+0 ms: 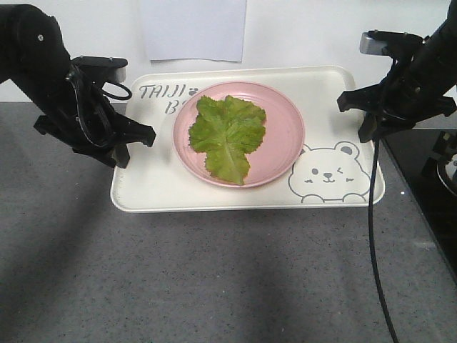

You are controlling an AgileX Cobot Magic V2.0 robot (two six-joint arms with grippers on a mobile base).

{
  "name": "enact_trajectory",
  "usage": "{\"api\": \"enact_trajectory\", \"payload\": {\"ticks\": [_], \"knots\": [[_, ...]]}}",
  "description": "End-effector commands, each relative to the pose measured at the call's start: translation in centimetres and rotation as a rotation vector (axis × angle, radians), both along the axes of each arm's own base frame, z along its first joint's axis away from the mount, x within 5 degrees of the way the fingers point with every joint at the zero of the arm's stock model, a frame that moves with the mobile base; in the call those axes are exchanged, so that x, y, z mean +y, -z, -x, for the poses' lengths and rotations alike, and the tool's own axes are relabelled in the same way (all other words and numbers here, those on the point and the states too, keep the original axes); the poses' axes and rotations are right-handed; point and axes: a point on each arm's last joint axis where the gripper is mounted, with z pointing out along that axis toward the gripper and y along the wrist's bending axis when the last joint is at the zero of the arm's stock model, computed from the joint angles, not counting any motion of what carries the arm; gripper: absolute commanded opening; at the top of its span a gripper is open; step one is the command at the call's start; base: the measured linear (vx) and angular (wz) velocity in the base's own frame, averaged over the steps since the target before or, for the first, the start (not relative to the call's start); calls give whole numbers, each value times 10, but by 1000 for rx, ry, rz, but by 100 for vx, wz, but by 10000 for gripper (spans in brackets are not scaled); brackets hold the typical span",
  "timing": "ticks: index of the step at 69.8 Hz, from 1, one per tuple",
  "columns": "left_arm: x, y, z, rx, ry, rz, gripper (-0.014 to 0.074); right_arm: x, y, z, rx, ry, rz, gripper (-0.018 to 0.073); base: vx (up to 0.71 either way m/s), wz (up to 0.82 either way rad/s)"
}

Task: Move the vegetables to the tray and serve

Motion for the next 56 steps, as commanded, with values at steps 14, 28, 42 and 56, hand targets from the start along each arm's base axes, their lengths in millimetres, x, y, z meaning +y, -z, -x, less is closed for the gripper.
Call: {"api": "enact_trajectory", "payload": {"ticks": [14, 28, 42, 56], "knots": [[-9, -34, 11, -116, 34, 100, -6, 8, -31, 15, -64, -39, -63, -10, 3, -1], [-9, -34, 11, -116, 34, 100, -6, 8, -31, 15, -64, -39, -63, -10, 1, 0], [-9, -34, 11, -116, 34, 100, -6, 8, -31, 15, -64, -39, -63, -10, 0, 0], [-9, -34, 11, -116, 34, 100, -6, 8, -31, 15, -64, -39, -63, -10, 0, 0]]}}
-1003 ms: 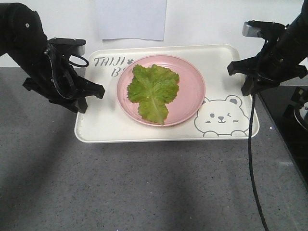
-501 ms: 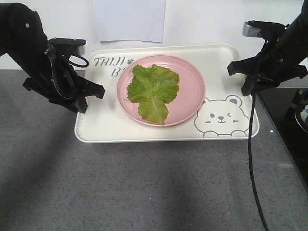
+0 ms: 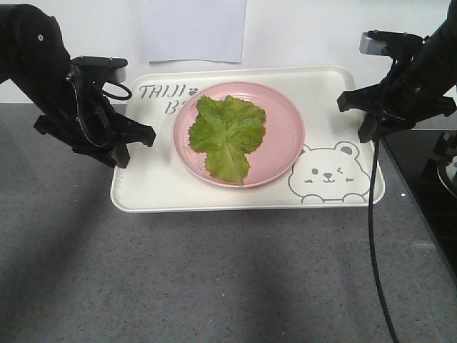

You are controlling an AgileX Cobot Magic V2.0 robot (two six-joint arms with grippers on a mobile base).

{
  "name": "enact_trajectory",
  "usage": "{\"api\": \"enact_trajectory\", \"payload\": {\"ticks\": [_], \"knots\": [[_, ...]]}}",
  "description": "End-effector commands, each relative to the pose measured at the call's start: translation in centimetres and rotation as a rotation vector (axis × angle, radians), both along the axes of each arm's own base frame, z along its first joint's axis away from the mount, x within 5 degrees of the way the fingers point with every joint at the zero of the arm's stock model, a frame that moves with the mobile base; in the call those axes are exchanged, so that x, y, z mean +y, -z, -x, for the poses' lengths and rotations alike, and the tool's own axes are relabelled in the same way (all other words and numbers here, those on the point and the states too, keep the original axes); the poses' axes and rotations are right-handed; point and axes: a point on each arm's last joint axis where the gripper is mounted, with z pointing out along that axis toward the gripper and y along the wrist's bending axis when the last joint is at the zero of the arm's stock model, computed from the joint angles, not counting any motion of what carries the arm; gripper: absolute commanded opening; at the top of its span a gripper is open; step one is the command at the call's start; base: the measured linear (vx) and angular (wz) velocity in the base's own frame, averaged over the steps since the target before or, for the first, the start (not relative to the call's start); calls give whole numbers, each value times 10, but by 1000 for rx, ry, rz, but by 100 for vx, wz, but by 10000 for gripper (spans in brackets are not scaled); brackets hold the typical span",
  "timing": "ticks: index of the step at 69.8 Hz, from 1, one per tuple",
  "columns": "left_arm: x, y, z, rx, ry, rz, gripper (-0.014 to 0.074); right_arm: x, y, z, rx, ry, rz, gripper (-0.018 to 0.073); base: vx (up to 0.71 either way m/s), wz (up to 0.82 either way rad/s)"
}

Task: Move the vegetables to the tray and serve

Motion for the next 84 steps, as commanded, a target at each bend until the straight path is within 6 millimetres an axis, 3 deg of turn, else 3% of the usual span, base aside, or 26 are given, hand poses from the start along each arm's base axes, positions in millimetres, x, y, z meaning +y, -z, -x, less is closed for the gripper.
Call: {"api": "enact_trajectory", "payload": {"ticks": [1, 84], "knots": [[-9, -34, 11, -116, 34, 100, -6, 8, -31, 15, -64, -39, -63, -10, 0, 0], [-9, -34, 11, -116, 34, 100, -6, 8, -31, 15, -64, -39, -63, -10, 0, 0]]}}
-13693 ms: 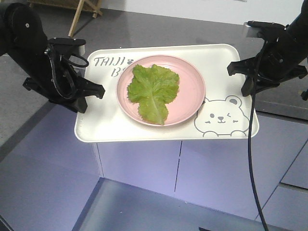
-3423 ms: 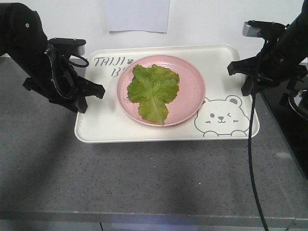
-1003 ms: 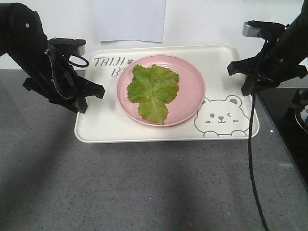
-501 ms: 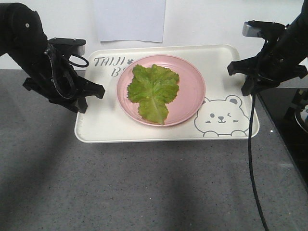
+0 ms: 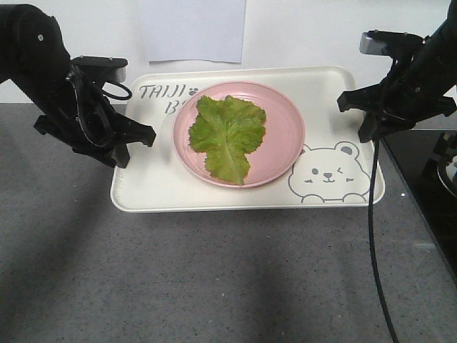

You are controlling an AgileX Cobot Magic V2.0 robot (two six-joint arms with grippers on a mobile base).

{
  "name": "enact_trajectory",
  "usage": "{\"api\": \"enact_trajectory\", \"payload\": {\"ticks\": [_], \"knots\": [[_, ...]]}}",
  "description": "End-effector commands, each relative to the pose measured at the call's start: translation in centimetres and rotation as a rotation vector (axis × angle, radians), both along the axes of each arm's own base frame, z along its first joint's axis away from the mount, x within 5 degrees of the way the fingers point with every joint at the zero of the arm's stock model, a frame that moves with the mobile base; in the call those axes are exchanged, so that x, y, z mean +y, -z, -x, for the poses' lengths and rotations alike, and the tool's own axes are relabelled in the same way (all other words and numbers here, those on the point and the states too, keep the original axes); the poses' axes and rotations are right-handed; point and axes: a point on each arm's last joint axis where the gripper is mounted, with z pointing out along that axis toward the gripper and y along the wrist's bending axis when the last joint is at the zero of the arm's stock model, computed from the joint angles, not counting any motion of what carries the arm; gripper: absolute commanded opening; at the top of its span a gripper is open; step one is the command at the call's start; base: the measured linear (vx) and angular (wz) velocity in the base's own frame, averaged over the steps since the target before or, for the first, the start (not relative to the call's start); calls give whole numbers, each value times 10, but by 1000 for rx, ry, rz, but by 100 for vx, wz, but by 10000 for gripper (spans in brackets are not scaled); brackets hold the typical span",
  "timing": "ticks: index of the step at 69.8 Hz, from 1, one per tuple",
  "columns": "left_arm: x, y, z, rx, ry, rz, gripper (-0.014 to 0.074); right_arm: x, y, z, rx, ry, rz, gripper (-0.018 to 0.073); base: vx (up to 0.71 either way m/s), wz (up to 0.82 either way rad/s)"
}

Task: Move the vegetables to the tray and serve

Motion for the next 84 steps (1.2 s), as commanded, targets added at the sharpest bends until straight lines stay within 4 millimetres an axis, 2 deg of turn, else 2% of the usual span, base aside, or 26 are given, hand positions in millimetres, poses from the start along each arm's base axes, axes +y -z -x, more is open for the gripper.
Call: {"api": "enact_trajectory", "payload": {"ticks": [1, 59, 77, 84], "knots": [[-9, -34, 11, -116, 34, 100, -6, 8, -31, 15, -64, -39, -63, -10, 0, 0], [-9, -35, 7, -155, 28, 105, -6, 8, -32, 12, -103, -42, -65, -10, 0, 0], [-1, -33, 5, -171, 28, 6, -6, 19, -36, 9, -156, -112, -157, -6, 0, 0], [0, -30, 3, -169, 25, -17, -6, 24, -27, 5, -131, -124, -166, -6, 0, 0]]}}
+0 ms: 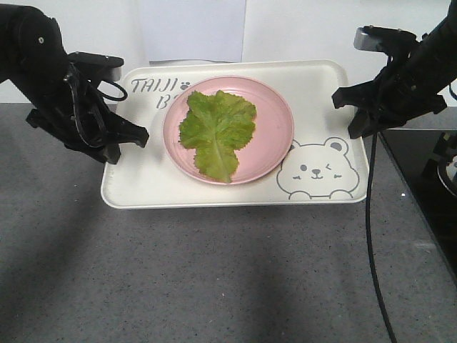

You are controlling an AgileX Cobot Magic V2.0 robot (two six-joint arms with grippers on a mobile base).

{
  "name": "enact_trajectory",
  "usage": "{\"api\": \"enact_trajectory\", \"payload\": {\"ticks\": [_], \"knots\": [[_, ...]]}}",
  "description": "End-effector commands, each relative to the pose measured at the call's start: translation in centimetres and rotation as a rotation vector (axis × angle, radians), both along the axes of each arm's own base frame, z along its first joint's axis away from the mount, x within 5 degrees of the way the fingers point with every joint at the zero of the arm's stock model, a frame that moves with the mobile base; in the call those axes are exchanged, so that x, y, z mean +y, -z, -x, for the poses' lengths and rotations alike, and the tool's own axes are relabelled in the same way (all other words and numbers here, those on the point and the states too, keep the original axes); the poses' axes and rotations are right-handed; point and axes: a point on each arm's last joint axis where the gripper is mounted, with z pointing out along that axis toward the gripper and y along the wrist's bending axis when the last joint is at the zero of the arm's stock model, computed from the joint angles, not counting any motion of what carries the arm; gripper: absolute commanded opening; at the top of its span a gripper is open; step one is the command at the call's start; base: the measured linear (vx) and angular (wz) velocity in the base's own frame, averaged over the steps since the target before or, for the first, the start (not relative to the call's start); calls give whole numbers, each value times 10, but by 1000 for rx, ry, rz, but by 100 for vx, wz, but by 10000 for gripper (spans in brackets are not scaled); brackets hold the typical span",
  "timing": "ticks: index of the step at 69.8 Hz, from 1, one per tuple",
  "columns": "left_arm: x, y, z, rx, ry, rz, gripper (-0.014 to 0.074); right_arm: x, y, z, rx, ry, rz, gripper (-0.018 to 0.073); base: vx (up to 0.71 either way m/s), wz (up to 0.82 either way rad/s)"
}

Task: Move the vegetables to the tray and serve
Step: 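Lower the tray onto the counter with both grippers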

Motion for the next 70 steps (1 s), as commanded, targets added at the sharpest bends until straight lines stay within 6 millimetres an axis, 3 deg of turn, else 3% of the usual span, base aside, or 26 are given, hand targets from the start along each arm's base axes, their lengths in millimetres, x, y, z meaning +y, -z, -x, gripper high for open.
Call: {"api": "enact_trajectory", "payload": {"ticks": [1, 22, 30, 55, 70], "knots": [[-6, -29, 6, -124, 29, 59, -6, 17, -25, 6, -98, -66, -103, -6, 0, 0], [-10, -4, -6, -62, 29, 28, -6, 40, 29, -17, 38, -123, -57, -6, 0, 0], [-11, 5, -11, -44, 30, 22, -6, 40, 44, -23, 76, -124, -47, -6, 0, 0], [-14, 38, -25, 32, 33, -27, -6, 38, 56, -27, 101, -125, -2, -6, 0, 0], [-15, 47, -28, 58, 33, -35, -6, 38, 58, -28, 104, -125, -2, -2, 0, 0]]}}
